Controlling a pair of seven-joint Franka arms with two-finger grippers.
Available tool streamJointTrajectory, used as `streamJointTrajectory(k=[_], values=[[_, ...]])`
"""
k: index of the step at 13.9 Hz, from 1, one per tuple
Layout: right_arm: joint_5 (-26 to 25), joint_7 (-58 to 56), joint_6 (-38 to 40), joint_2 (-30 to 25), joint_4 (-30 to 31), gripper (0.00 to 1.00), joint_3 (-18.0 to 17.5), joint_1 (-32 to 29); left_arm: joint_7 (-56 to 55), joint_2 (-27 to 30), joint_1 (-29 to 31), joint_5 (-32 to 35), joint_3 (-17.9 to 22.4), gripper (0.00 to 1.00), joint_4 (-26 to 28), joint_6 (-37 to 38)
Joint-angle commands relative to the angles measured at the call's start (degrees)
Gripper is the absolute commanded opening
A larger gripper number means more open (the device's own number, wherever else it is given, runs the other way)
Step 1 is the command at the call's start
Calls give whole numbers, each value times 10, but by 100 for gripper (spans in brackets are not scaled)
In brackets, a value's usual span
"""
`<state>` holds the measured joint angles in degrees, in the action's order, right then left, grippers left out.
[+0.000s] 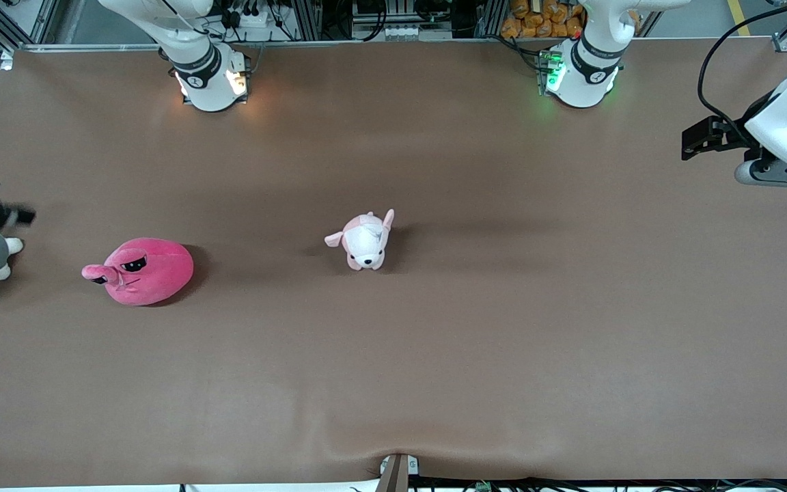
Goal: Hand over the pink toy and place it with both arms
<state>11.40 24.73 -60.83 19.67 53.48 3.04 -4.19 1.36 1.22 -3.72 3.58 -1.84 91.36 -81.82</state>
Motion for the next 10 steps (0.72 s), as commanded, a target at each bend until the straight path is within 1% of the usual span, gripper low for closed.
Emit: streamJointTrajectory(k=[1, 2, 3, 5, 6, 8, 9, 10], values=[[-118, -174, 8, -72, 64, 100, 0, 64, -10, 2, 0, 10, -1, 100, -20, 11], [-122, -194, -4, -103, 115, 100, 0, 65, -9, 2, 2, 7, 3, 100, -22, 10], [-121, -196, -50, -149, 191, 100, 1, 64, -7, -1, 3, 1, 4, 100, -25, 8], [-123, -206, -193, -283, 408, 100, 4, 63, -7, -5, 1, 6, 5, 100, -25, -1], [-123, -213, -228, -325, 463, 100, 6, 63, -7, -5, 1, 7, 4, 100, -25, -11], [-123, -217, -229, -327, 456, 100, 5, 63, -7, -5, 1, 6, 4, 100, -25, -29], [-125, -217, -230, -312, 426, 100, 4, 66, -7, -6, -1, 7, 4, 100, -26, -33], [-131, -216, -221, -280, 376, 100, 2, 69, -7, -6, -4, 8, 2, 100, -27, -36]])
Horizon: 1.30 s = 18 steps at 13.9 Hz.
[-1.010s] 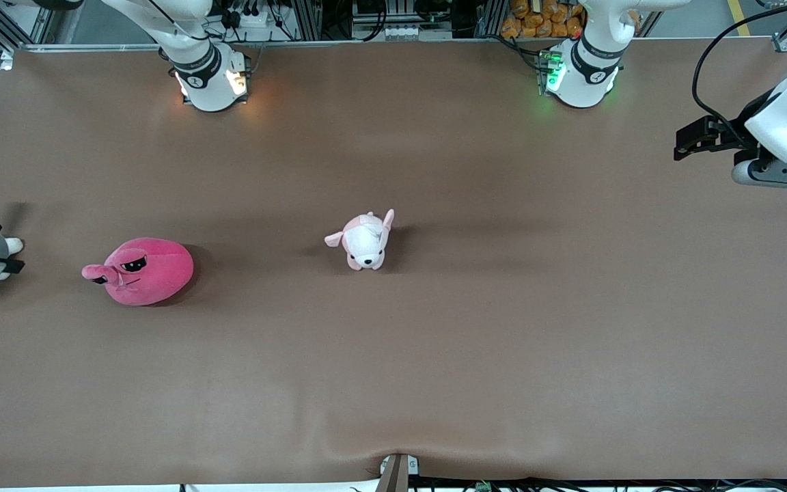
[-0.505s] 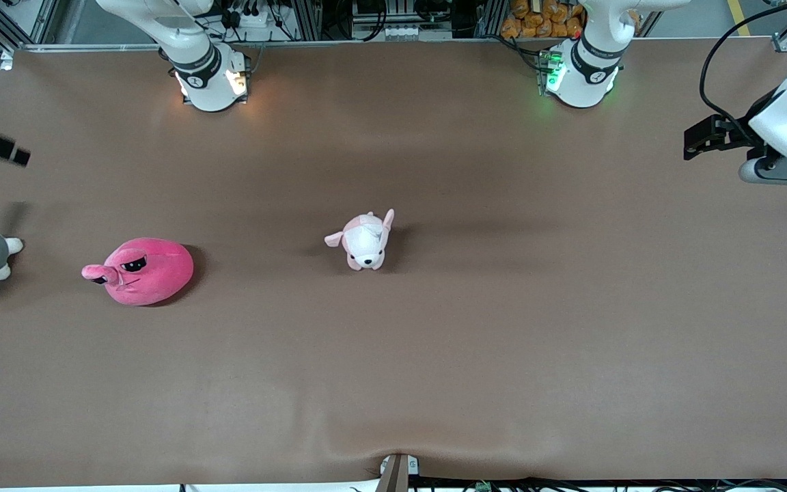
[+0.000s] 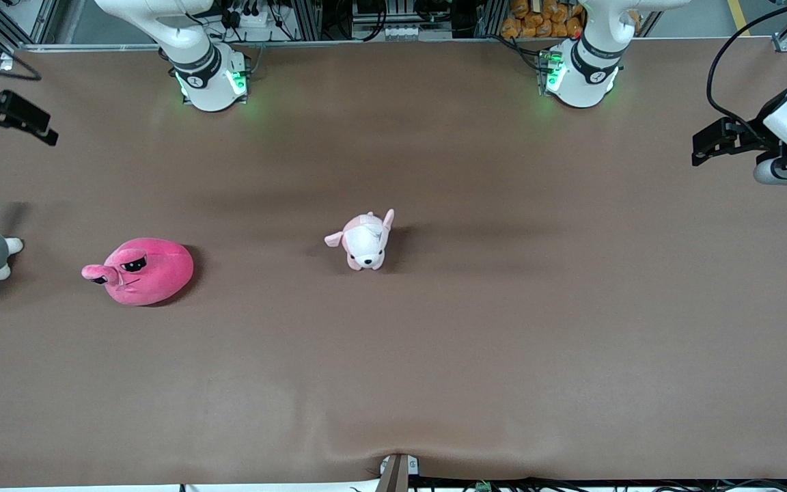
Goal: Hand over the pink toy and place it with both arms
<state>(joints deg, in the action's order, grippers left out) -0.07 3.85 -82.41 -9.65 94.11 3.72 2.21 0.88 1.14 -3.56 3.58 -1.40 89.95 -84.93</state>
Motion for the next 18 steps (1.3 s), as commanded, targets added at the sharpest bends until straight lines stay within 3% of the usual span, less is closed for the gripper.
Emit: streamJointTrajectory(k=[1, 3, 18], values=[[-24, -7, 34, 39, -73, 100, -6, 6, -2, -5, -8, 10, -4, 100, -13, -6], [-26, -9, 55, 67, -111, 100, -6, 2, -2, -5, -7, 12, -4, 100, -13, -13], [-26, -8, 57, 68, -112, 100, -3, 1, -1, -11, -1, -9, -1, 100, -14, -29]])
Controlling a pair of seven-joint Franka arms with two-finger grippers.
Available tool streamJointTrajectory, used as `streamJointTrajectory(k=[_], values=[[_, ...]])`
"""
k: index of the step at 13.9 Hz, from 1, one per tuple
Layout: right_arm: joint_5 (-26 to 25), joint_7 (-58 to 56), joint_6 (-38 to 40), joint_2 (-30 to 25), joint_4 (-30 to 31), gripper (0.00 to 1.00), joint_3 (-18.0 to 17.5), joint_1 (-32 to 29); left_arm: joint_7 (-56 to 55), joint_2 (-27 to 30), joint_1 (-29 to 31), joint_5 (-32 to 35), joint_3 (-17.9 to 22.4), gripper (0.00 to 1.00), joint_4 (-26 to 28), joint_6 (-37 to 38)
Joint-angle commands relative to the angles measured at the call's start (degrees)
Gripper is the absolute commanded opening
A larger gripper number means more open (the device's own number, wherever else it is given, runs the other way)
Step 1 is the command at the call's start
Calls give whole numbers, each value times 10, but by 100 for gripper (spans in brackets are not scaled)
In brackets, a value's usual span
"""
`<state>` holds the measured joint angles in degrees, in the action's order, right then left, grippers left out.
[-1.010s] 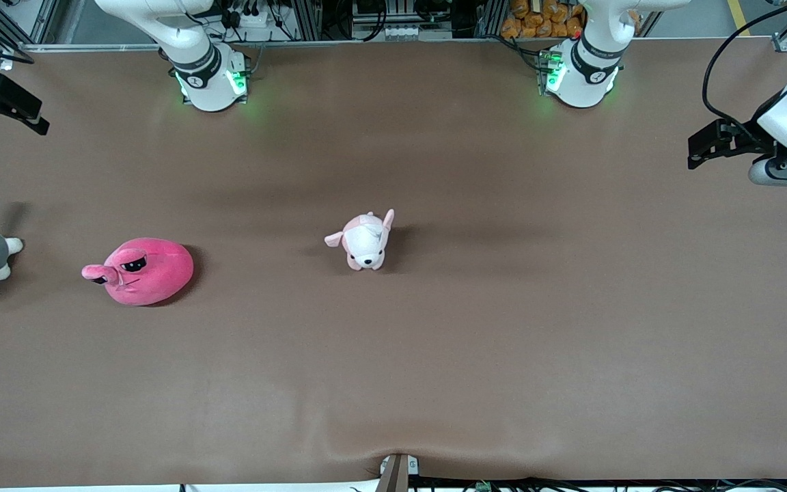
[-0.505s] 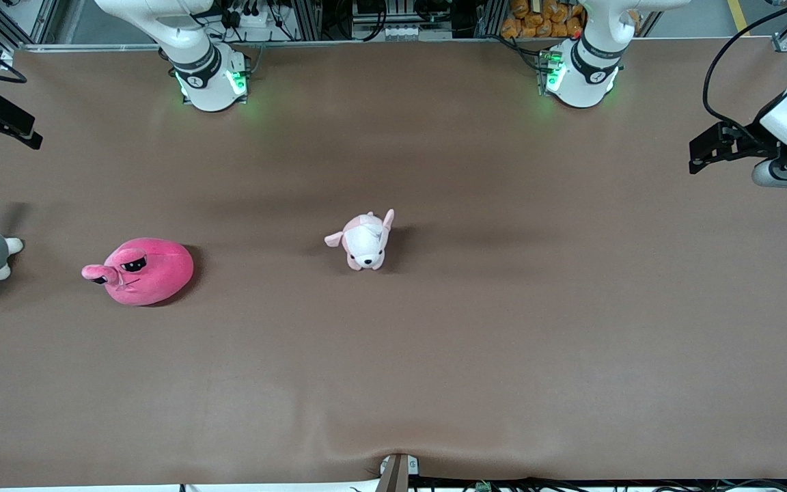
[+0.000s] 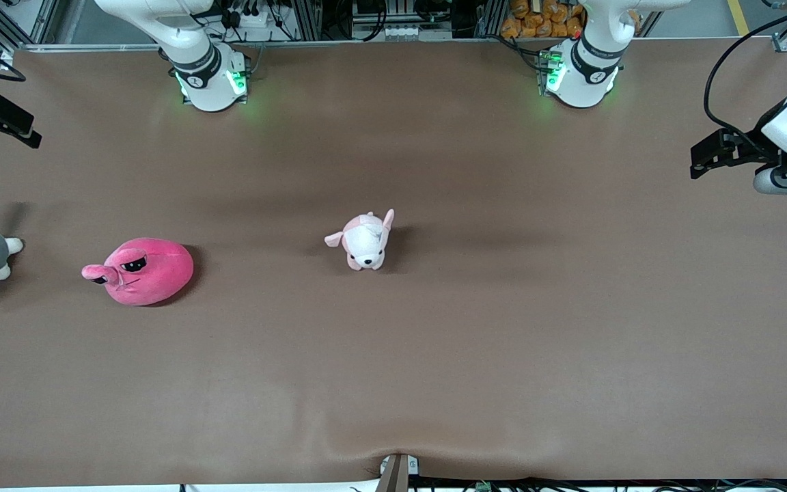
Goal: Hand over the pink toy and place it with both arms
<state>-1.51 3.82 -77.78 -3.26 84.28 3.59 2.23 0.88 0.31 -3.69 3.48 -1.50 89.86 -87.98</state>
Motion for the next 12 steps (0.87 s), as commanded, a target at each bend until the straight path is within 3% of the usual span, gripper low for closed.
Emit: streamJointTrajectory(k=[1, 12], values=[[-11, -7, 11, 5, -14, 100, -2, 0, -4, -2, 0, -11, 0, 100, -13, 3], [-10, -7, 11, 5, -12, 100, -2, 0, -4, -2, 5, -24, 1, 100, -13, 4]])
